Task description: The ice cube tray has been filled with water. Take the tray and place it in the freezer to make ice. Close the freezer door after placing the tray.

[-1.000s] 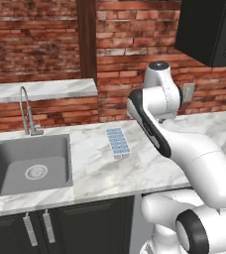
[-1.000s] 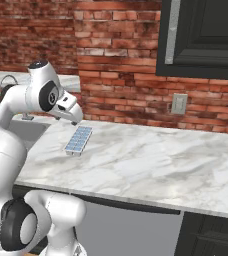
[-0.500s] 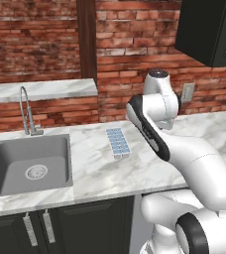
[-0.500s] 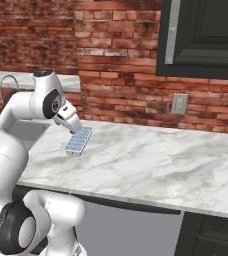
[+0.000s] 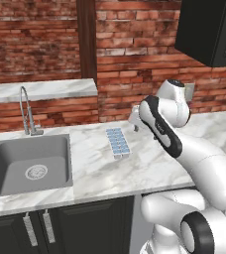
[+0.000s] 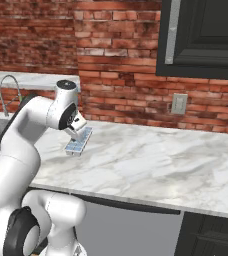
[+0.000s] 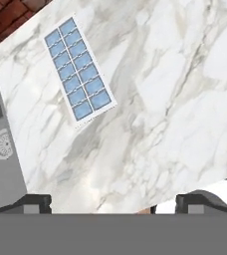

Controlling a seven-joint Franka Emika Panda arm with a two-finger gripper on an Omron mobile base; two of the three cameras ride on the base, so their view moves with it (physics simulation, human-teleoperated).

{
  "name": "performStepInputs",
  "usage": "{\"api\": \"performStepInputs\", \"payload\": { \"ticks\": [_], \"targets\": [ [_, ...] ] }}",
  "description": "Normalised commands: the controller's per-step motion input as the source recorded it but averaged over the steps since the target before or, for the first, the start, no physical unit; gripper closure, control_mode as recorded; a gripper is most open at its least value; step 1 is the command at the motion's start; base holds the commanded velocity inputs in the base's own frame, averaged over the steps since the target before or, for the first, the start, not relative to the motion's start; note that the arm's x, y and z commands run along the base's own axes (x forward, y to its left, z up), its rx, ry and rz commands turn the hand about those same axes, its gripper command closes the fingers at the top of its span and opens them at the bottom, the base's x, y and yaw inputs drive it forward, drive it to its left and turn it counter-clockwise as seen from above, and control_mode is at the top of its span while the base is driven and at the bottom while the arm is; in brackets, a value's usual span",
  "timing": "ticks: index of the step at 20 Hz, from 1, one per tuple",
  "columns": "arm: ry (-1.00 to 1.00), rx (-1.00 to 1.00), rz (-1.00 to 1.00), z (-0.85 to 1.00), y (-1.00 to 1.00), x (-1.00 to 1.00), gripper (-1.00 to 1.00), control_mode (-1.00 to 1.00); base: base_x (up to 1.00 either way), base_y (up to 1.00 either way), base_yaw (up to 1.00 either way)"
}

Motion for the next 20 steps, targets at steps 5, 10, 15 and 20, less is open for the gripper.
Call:
{"api": "performStepInputs", "payload": {
  "ticks": [5,10,15,20],
  "targets": [
    [0.00,0.06,0.07,-0.32,0.00,0.31,-1.00,-1.00,0.00,0.00,0.00],
    [-0.03,0.06,0.04,-0.34,0.00,0.43,-1.00,-1.00,0.00,0.00,0.00],
    [0.00,0.02,0.03,-0.39,0.00,0.29,-1.00,-1.00,0.00,0.00,0.00],
    [0.00,0.00,0.00,-0.30,0.00,0.12,-1.00,-1.00,0.00,0.00,0.00]
  ]
}}
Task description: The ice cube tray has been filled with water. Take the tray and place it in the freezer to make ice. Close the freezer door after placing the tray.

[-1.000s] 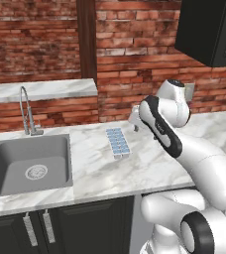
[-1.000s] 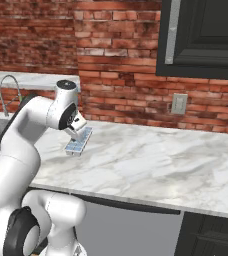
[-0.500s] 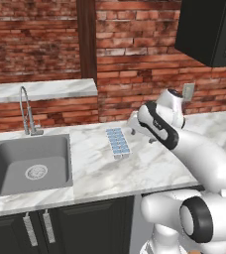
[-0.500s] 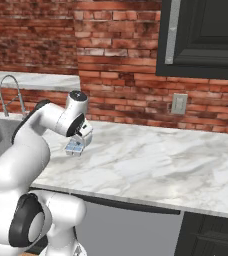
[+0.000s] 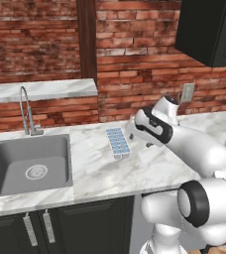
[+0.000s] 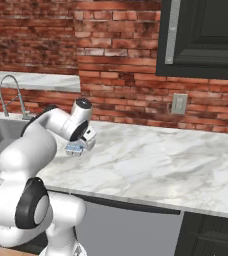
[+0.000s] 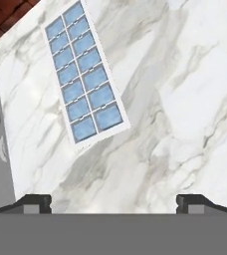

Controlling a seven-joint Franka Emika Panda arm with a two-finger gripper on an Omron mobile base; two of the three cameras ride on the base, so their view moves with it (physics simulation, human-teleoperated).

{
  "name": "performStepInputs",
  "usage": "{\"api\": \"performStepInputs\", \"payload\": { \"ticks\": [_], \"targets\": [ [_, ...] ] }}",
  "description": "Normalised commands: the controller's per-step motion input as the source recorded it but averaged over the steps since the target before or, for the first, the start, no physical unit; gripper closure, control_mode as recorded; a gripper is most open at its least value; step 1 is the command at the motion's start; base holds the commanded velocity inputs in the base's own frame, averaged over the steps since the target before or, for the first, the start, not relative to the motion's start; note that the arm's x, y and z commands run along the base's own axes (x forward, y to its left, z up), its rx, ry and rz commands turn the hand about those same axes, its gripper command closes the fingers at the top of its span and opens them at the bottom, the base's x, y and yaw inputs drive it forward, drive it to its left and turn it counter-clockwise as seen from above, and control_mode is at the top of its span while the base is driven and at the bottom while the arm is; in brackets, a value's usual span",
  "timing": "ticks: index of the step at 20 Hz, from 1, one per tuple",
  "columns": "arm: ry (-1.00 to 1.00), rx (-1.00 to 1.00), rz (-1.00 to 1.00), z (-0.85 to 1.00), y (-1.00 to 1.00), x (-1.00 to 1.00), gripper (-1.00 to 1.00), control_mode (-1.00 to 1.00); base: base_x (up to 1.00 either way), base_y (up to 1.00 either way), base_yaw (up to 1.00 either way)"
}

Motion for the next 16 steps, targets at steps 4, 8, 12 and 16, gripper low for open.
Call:
{"api": "performStepInputs", "payload": {
  "ticks": [4,8,12,16],
  "targets": [
    [-0.02,0.00,0.00,-0.28,0.03,0.10,-1.00,-1.00,0.00,0.00,0.00],
    [-0.04,0.00,-0.02,-0.25,0.05,0.00,-1.00,-1.00,0.00,0.00,0.00],
    [-0.04,0.00,-0.09,-0.27,0.03,0.00,-1.00,-1.00,0.00,0.00,0.00],
    [-0.03,0.00,-0.13,-0.26,0.00,0.00,-1.00,-1.00,0.00,0.00,0.00]
  ]
}}
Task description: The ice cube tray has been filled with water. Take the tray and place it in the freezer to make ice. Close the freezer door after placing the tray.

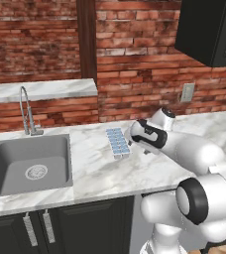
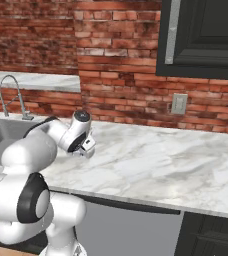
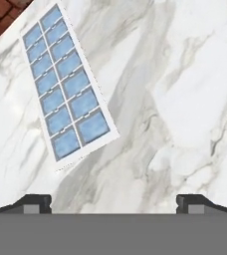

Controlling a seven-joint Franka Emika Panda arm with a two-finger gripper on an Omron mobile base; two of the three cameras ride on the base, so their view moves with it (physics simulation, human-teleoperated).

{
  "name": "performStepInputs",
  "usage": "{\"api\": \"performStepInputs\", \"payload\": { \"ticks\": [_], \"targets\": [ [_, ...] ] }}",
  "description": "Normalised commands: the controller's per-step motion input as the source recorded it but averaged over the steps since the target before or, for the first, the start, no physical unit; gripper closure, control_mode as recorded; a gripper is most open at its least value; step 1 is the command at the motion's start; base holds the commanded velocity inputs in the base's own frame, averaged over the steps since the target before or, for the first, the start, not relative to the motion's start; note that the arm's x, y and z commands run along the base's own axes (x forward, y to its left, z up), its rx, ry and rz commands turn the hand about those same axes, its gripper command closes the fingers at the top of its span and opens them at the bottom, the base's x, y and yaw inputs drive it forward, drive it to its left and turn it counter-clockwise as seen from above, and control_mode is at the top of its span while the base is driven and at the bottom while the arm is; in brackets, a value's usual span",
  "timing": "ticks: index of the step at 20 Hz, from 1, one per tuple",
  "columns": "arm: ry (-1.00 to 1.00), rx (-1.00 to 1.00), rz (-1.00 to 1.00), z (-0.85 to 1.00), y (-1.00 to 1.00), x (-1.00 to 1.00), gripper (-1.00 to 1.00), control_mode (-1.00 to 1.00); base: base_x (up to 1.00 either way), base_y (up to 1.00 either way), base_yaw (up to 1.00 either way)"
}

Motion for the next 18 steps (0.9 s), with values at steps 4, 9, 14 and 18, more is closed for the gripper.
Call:
{"api": "performStepInputs", "payload": {
  "ticks": [4,9,14,18],
  "targets": [
    [0.00,0.03,-0.15,-0.19,0.00,0.00,-1.00,-1.00,0.00,0.00,0.00],
    [0.00,0.06,-0.14,-0.09,0.05,0.05,-1.00,-1.00,0.00,0.00,0.00],
    [-0.03,0.05,-0.10,-0.02,0.07,0.19,-1.00,-1.00,0.00,0.00,0.00],
    [-0.08,0.00,-0.09,-0.03,0.09,0.18,-1.00,-1.00,0.00,0.00,0.00]
  ]
}}
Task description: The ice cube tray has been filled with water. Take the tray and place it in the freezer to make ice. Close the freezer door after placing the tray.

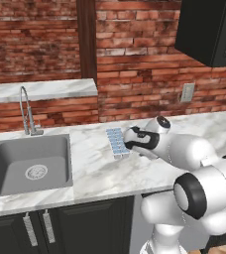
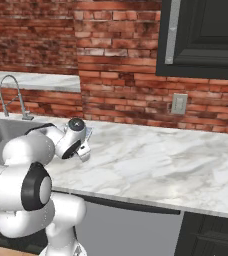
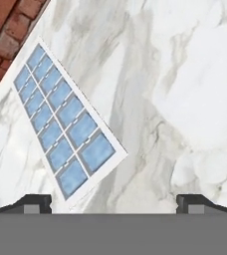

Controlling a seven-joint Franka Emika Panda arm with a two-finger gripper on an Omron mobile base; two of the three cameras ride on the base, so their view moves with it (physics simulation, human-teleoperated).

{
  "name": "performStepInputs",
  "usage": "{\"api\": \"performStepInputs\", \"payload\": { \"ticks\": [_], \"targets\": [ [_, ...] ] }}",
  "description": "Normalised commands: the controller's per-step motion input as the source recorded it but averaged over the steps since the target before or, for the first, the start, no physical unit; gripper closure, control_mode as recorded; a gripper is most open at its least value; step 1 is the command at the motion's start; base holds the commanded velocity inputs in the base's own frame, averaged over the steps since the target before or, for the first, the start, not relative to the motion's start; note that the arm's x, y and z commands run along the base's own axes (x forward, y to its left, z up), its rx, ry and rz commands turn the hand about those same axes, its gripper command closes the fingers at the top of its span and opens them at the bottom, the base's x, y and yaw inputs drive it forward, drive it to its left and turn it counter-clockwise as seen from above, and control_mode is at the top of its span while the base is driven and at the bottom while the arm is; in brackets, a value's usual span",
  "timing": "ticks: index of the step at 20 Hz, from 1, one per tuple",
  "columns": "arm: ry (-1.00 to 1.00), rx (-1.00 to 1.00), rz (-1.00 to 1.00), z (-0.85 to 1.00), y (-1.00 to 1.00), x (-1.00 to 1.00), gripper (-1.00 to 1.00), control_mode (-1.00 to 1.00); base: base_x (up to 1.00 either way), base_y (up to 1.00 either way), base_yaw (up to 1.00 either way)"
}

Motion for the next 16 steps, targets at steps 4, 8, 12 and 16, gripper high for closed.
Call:
{"api": "performStepInputs", "payload": {
  "ticks": [4,8,12,16],
  "targets": [
    [-0.03,0.00,-0.07,-0.17,0.02,0.18,-1.00,-1.00,0.00,0.00,0.00],
    [0.00,0.00,-0.02,-0.27,0.03,0.22,-1.00,-1.00,0.00,0.00,0.00],
    [0.00,0.00,0.00,-0.29,0.04,0.31,-1.00,-1.00,0.00,0.00,0.00],
    [0.01,0.00,0.00,-0.21,0.09,0.29,-1.00,-1.00,0.00,0.00,0.00]
  ]
}}
